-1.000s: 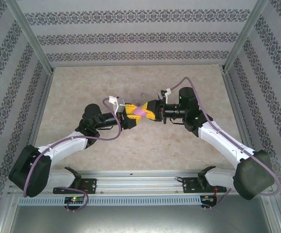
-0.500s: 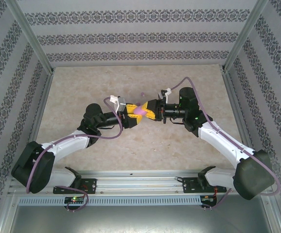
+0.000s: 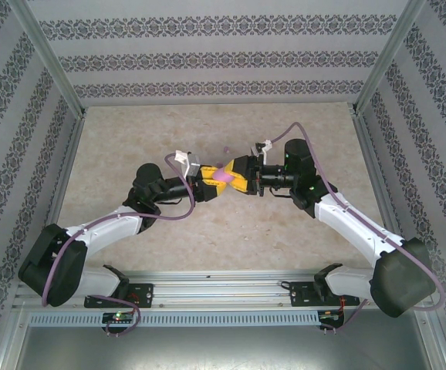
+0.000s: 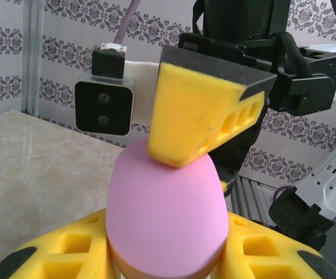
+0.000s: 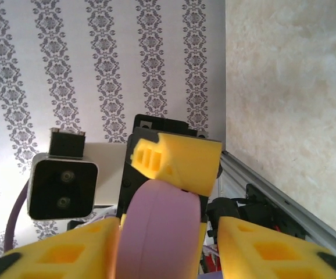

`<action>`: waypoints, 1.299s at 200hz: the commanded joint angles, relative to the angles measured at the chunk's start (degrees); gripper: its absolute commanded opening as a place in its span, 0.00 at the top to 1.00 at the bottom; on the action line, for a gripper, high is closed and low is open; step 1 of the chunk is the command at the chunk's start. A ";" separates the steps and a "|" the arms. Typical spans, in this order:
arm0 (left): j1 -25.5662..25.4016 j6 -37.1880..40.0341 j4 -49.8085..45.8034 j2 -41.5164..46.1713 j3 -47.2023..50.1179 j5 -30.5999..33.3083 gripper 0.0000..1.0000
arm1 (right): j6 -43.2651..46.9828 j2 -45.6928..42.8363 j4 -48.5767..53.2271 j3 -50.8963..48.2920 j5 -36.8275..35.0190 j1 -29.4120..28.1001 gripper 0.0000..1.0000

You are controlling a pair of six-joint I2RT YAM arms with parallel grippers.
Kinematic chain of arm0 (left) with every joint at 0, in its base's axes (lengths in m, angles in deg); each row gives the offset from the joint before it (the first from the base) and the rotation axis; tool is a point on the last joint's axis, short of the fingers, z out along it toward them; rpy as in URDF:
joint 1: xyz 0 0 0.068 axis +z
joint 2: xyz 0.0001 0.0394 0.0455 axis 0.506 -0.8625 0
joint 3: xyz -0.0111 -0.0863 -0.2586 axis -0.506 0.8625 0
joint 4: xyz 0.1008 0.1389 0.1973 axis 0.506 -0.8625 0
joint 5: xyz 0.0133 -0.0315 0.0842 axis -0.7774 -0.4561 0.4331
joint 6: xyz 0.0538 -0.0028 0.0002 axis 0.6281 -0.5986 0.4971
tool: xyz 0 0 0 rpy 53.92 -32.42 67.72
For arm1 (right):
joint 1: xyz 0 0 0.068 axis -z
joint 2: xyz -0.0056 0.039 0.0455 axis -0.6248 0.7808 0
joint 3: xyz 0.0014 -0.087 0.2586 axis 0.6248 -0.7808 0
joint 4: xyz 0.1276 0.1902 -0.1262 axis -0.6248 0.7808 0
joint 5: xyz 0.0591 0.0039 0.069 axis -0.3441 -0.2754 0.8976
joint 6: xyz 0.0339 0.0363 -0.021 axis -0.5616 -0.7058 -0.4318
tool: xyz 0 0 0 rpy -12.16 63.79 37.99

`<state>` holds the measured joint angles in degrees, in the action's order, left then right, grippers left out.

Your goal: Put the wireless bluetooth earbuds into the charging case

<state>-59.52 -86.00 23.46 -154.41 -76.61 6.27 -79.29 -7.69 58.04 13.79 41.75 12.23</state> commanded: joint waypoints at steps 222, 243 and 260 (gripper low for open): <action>1.73 24.22 -56.17 10.58 -17.98 -19.06 0.94 | 71.90 -5.76 37.63 17.35 -7.63 -10.51 0.29; 1.79 23.96 -56.60 10.49 -18.40 -19.83 0.94 | 72.42 -4.79 37.38 17.08 -7.67 -11.00 0.30; 1.75 24.04 -56.96 10.52 -18.67 -20.14 0.95 | 72.65 -3.88 37.53 17.29 -6.27 -11.13 0.31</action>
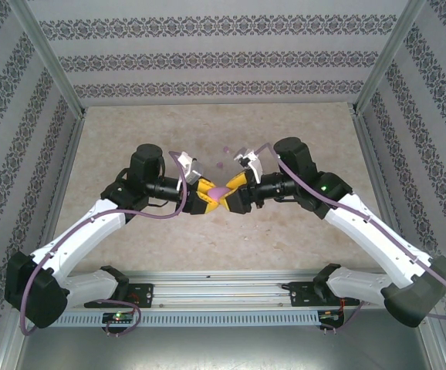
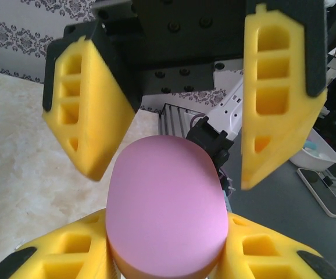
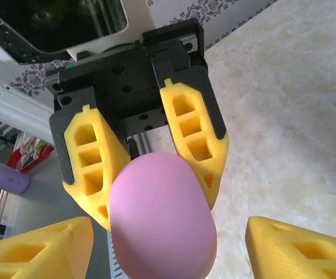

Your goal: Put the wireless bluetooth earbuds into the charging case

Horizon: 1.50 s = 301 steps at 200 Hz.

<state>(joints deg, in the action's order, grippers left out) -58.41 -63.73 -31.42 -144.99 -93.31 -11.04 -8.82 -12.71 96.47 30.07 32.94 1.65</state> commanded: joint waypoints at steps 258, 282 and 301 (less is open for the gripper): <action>0.50 -0.88 0.63 0.96 -2.05 -1.99 0.94 | -22.31 -0.62 -15.16 -8.14 -6.45 7.40 0.41; 0.46 -1.56 1.30 0.69 -2.00 -2.20 0.95 | -23.71 -0.07 -14.90 -8.16 -9.50 7.74 0.38; 0.43 -1.41 1.21 0.68 -1.80 -2.12 0.95 | -24.71 0.17 -15.16 -7.99 -10.94 8.07 0.36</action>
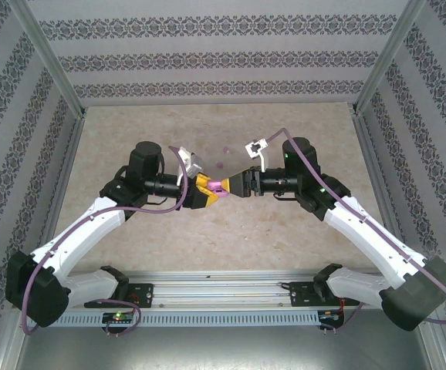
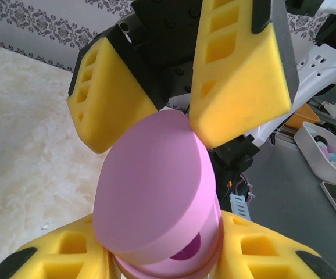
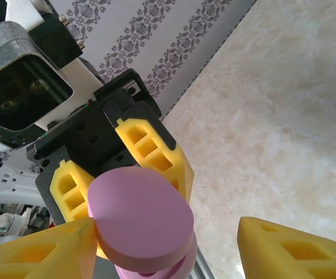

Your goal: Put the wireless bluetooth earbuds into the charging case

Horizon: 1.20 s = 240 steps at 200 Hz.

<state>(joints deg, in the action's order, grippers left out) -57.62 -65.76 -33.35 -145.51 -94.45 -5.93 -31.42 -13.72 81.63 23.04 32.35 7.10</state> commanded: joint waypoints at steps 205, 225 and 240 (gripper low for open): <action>-0.06 -9.30 21.13 -0.33 7.70 -3.67 0.98 | 1.12 -6.29 5.26 -0.21 -3.92 3.38 0.27; 0.06 -10.02 22.24 -0.68 7.61 -4.14 0.98 | 6.57 -7.93 6.86 -1.52 -6.55 0.59 0.26; 0.06 -10.36 22.68 -0.71 7.44 -4.34 0.99 | 10.81 -8.64 8.73 -1.79 -8.98 -1.62 0.25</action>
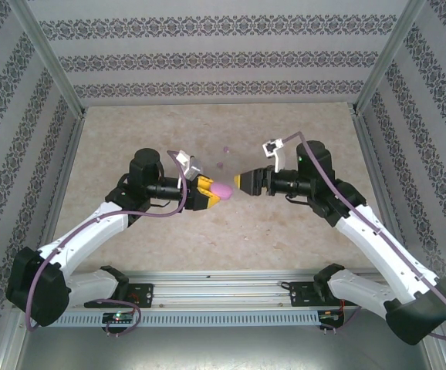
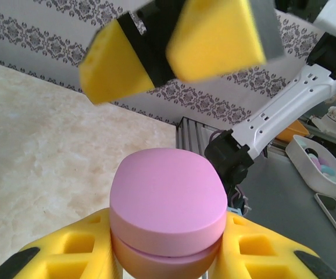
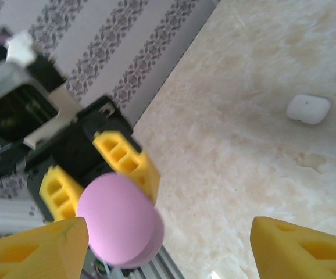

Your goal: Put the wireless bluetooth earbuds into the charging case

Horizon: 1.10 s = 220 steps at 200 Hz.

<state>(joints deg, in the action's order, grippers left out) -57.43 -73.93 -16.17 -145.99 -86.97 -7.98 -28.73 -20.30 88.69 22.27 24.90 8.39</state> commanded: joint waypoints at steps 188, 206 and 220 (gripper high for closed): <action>-0.15 -5.08 7.61 1.41 1.50 -3.51 1.00 | 6.66 4.35 -2.44 3.58 -1.22 -1.80 0.28; -0.18 -5.43 8.06 1.26 1.50 -3.60 0.99 | 5.93 5.12 -3.45 3.60 -0.15 -1.80 0.29; -0.13 -5.86 8.77 1.19 1.54 -3.65 0.99 | 5.19 5.95 -4.39 3.54 1.43 -1.88 0.30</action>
<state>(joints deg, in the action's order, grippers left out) -57.34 -78.85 -10.75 -145.77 -85.79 -9.49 -21.52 -15.60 87.79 24.70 23.72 6.31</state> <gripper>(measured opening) 0.336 0.708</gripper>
